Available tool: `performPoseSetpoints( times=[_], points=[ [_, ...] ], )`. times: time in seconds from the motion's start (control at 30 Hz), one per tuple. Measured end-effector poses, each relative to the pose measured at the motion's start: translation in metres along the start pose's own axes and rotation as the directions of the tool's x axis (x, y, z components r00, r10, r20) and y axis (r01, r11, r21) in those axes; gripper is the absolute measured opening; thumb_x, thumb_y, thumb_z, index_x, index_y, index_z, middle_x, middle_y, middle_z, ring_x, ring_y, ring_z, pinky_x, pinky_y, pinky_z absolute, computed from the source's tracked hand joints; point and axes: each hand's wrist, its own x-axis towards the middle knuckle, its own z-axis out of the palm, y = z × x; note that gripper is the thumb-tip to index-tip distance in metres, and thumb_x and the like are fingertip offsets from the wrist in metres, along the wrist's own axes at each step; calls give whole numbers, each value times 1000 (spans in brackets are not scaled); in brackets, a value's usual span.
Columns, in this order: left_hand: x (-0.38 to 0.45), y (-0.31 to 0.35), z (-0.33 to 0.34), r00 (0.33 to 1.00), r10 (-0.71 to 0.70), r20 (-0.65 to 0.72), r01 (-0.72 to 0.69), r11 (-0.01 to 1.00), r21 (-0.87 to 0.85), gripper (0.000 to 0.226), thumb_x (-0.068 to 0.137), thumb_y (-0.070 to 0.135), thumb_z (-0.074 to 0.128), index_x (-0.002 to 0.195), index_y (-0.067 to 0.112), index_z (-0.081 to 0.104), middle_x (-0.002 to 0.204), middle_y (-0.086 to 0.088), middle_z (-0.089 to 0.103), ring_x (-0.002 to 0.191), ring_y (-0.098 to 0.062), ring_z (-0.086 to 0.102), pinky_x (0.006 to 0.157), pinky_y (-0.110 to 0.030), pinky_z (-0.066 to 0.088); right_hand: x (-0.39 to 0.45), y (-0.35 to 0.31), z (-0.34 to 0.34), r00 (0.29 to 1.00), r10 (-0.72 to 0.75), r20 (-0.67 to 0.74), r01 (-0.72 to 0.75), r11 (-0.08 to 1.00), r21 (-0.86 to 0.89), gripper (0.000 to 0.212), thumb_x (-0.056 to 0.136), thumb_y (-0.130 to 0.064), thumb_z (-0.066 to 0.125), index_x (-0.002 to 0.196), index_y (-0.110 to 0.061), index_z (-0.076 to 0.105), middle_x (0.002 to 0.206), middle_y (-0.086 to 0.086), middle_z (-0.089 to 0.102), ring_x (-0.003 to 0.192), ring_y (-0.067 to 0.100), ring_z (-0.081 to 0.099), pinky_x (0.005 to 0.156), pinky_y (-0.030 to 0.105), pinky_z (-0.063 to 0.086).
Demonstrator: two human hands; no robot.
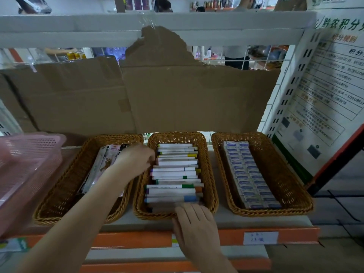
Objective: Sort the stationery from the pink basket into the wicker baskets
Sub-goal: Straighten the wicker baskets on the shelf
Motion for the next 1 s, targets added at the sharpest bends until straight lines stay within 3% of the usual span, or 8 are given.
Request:
performPoseSetpoints(
  times=[0.1, 0.2, 0.4, 0.5, 0.63, 0.8, 0.9, 1.0],
  points=[
    [-1, 2, 5, 995, 36, 92, -43, 996, 78, 22, 92, 20, 57, 112, 24, 63, 115, 5, 56, 117, -16, 42, 86, -28, 41, -1, -2, 0, 1000, -5, -19, 5, 1000, 6, 33, 92, -30, 41, 89, -19, 72, 86, -2, 68, 78, 16, 64, 83, 26, 38],
    [-1, 9, 12, 996, 55, 68, -62, 992, 106, 19, 91, 23, 59, 109, 23, 64, 110, 5, 58, 114, -17, 42, 87, -29, 39, -1, -2, -1, 1000, -3, -22, 3, 1000, 17, 48, 99, -32, 27, 90, -18, 72, 87, -2, 68, 79, 16, 64, 83, 26, 38],
    [-1, 18, 13, 997, 69, 23, -70, 997, 42, 28, 91, 31, 59, 117, 22, 61, 115, 4, 59, 113, -17, 44, 91, -31, 41, -2, -1, -2, 1000, -19, -21, 19, 1000, 20, 47, 99, -31, 29, 90, -17, 74, 89, -1, 69, 80, 16, 65, 80, 27, 45],
    [-5, 11, 9, 999, 43, 32, -46, 996, 75, 24, 90, 32, 60, 112, 23, 65, 111, 5, 59, 113, -17, 43, 80, -26, 37, -3, -1, -3, 1000, -22, -10, 23, 999, 29, 52, 100, -32, 25, 90, -17, 74, 90, -1, 70, 81, 16, 65, 82, 26, 44],
    [-10, 13, 13, 994, 57, 94, -71, 984, 161, 18, 89, 34, 60, 100, 22, 68, 102, 5, 54, 110, -17, 42, 87, -30, 37, -3, 0, -2, 999, -29, -24, 30, 999, 17, 45, 98, -30, 31, 90, -17, 73, 90, -1, 69, 80, 16, 65, 80, 26, 46],
    [-11, 19, 18, 996, 88, 23, -91, 988, 124, 19, 90, 36, 59, 99, 22, 66, 101, 5, 55, 111, -18, 42, 93, -33, 37, -3, 0, -3, 999, -20, -26, 20, 1000, 16, 42, 97, -31, 34, 90, -17, 73, 89, -2, 69, 80, 16, 65, 77, 27, 50],
    [-19, 9, 13, 996, 77, 40, -79, 995, 66, 17, 90, 35, 59, 101, 27, 68, 100, 8, 54, 110, -15, 44, 85, -29, 38, -3, 0, -3, 1000, -17, -3, 17, 1000, 17, 31, 89, -32, 45, 91, -16, 72, 89, -1, 68, 80, 17, 65, 77, 28, 51],
    [-31, -1, 9, 980, 146, 134, -148, 989, 6, 22, 87, 39, 62, 107, 31, 68, 104, 10, 62, 96, -7, 43, 75, -25, 40, -4, 0, -2, 1000, -12, -4, 12, 1000, 15, 30, 88, -31, 46, 91, -16, 71, 89, -1, 68, 80, 17, 64, 79, 28, 49]
  ],
)
